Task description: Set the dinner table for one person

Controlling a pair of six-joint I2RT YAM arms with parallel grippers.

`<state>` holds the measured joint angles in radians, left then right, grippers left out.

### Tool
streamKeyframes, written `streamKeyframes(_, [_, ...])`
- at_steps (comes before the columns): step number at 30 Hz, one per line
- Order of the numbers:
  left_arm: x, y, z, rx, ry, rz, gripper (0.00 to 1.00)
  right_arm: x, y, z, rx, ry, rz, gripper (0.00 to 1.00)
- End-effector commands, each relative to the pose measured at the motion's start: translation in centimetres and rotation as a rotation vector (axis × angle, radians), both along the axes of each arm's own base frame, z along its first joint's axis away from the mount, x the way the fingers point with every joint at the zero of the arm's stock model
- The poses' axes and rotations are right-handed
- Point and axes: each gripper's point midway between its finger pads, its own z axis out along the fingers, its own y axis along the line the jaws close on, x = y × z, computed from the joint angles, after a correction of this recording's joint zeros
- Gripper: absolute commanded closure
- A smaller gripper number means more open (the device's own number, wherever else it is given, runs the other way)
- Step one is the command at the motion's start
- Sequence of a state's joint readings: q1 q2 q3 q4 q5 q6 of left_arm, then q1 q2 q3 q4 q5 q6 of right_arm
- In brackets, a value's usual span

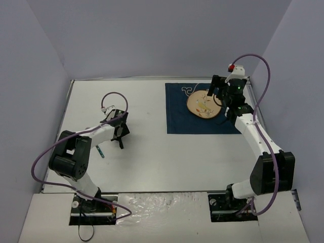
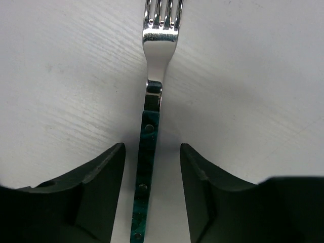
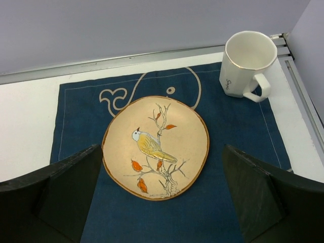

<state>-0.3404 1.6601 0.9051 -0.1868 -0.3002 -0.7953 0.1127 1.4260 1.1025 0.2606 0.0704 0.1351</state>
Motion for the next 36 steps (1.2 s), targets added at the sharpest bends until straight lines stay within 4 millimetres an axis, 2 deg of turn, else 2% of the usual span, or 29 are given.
streamKeyframes(1, [0.5, 0.6, -0.8, -0.026, -0.005, 0.044, 0.64, -1.4, 0.2, 4.1, 0.028, -0.115, 0.011, 0.00])
streamKeyframes(5, [0.9, 0.6, -0.8, -0.016, 0.000, 0.027, 0.86, -2.4, 0.4, 4.3, 0.032, -0.113, 0.027, 0.00])
streamKeyframes(8, [2.1, -0.1, 0.2, -0.008, -0.011, -0.012, 1.00, -3.1, 0.7, 4.5, 0.046, -0.113, 0.047, 0.00])
streamKeyframes(11, [3.0, -1.5, 1.5, 0.002, -0.004, -0.074, 1.00, -3.7, 1.0, 4.8, 0.051, -0.109, 0.058, 0.00])
streamKeyframes(12, [3.8, -2.3, 2.5, 0.003, -0.019, -0.096, 1.00, -4.0, 1.2, 4.9, 0.053, -0.108, 0.069, 0.00])
streamKeyframes(15, [6.2, -5.7, 6.1, -0.006, -0.078, -0.176, 1.00, -4.9, 1.8, 5.7, 0.062, -0.118, 0.103, 0.00])
streamKeyframes(17, [6.5, -8.4, 7.1, -0.006, -0.073, -0.240, 1.00, -5.4, 1.9, 5.8, 0.064, -0.115, 0.108, 0.00])
streamKeyframes(18, [7.4, -9.7, 8.8, -0.023, -0.099, -0.260, 1.00, -5.7, 1.9, 6.1, 0.065, -0.121, 0.110, 0.00])
streamKeyframes(19, [7.6, -11.4, 9.1, -0.032, -0.097, -0.290, 1.00, -5.9, 2.0, 6.0, 0.066, -0.118, 0.113, 0.00])
streamKeyframes(20, [8.1, -12.0, 10.3, -0.041, -0.116, -0.296, 1.00, -6.1, 2.0, 6.3, 0.066, -0.124, 0.114, 0.00])
streamKeyframes(24, [9.5, -18.1, 12.1, -0.118, -0.128, -0.362, 1.00, -7.2, 2.0, 6.2, 0.061, -0.114, 0.127, 0.00])
streamKeyframes(29, [10.7, -23.6, 12.9, -0.143, -0.124, -0.417, 1.00, -8.3, 1.8, 5.9, 0.060, -0.095, 0.121, 0.00])
streamKeyframes(33, [11.5, -26.4, 12.4, -0.156, -0.125, -0.431, 1.00, -9.0, 2.1, 6.1, 0.066, -0.094, 0.144, 0.00])
streamKeyframes(34, [11.3, -26.6, 11.4, -0.152, -0.108, -0.429, 1.00, -9.1, 2.2, 6.0, 0.069, -0.089, 0.148, 0.00])
streamKeyframes(36, [12.1, -27.6, 11.6, -0.177, -0.130, -0.413, 1.00, -9.5, 2.4, 5.9, 0.076, -0.086, 0.162, 0.00])
